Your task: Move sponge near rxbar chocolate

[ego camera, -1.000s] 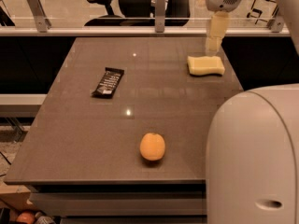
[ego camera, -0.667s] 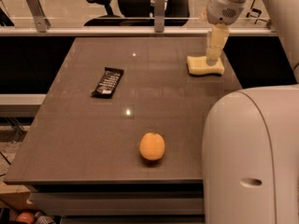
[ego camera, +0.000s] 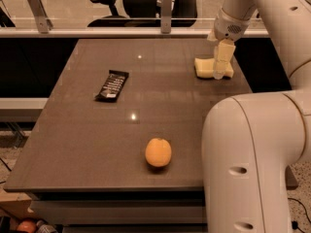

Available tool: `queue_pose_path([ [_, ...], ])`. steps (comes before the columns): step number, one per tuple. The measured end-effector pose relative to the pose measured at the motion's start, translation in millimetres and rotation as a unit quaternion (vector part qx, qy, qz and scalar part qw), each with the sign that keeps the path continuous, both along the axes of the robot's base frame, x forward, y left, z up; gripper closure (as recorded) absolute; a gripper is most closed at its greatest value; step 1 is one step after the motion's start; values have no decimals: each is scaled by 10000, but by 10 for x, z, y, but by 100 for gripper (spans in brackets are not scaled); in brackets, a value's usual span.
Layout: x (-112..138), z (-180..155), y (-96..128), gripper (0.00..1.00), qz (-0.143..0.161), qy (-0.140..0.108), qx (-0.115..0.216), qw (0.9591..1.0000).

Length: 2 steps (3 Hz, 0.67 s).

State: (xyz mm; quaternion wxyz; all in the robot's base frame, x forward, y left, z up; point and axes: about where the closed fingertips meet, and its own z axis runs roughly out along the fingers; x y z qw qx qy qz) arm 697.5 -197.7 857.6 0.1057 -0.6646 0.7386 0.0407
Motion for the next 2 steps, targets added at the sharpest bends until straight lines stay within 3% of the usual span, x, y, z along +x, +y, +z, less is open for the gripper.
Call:
queue_pose_path([
  [2,33,-257,54,0,-71,291,-163,9994],
])
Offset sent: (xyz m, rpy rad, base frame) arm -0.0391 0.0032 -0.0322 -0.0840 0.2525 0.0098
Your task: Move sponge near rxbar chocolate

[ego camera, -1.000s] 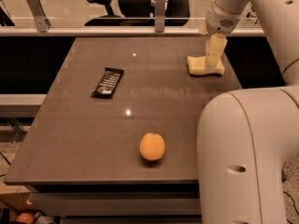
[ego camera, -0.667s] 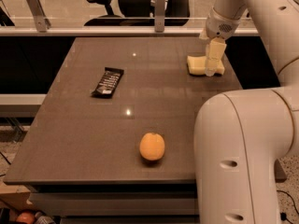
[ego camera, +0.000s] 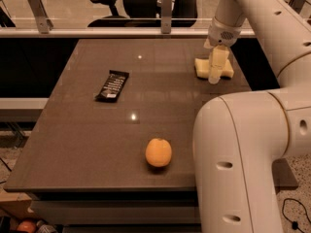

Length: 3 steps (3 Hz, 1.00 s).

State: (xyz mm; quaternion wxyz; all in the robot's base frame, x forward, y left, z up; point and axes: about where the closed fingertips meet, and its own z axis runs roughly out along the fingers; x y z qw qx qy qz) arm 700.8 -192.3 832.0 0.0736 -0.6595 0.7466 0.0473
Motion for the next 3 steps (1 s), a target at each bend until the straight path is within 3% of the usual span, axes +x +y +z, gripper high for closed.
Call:
queue_pose_path([
  [1,-50,-135,33,0,7,190,-36,9998],
  [3,-65,-247,47,39,-14,161,100,9998],
])
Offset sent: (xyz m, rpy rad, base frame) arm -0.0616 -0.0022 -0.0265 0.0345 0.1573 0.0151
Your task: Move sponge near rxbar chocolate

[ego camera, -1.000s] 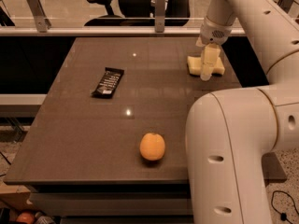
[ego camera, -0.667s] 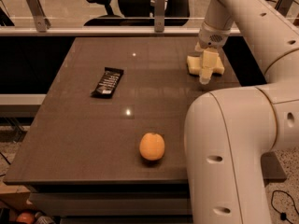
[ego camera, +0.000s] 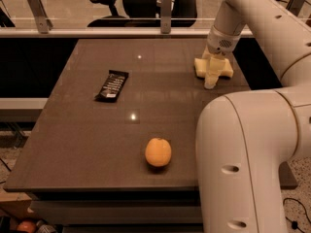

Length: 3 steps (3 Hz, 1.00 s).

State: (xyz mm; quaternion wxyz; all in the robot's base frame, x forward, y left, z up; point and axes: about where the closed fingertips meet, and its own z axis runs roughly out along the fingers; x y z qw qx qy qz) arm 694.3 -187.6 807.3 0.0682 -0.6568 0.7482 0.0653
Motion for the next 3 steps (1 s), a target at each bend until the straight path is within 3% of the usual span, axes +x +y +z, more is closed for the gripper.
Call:
queue_pose_path([
  [2,-2,135,0,88,-1,-1,0,10000],
  [3,-2,136,0,100,-1,-2,0,10000],
])
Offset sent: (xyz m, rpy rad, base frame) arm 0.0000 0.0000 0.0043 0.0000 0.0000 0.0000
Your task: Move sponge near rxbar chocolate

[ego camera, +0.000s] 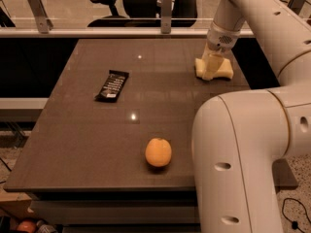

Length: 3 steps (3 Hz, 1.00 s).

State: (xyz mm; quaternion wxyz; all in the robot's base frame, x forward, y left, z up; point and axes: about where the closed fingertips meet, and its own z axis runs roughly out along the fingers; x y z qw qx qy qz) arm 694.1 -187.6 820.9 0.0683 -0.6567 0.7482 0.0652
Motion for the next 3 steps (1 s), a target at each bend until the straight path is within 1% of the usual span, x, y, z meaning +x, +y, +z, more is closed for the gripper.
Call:
queue_pose_path([
  [1,1,0,0,100,0,-1,0,10000],
  [2,85,35,52,100,9,-174,-49,9998],
  [3,43,171,120,100,61,-252,-158,9995],
])
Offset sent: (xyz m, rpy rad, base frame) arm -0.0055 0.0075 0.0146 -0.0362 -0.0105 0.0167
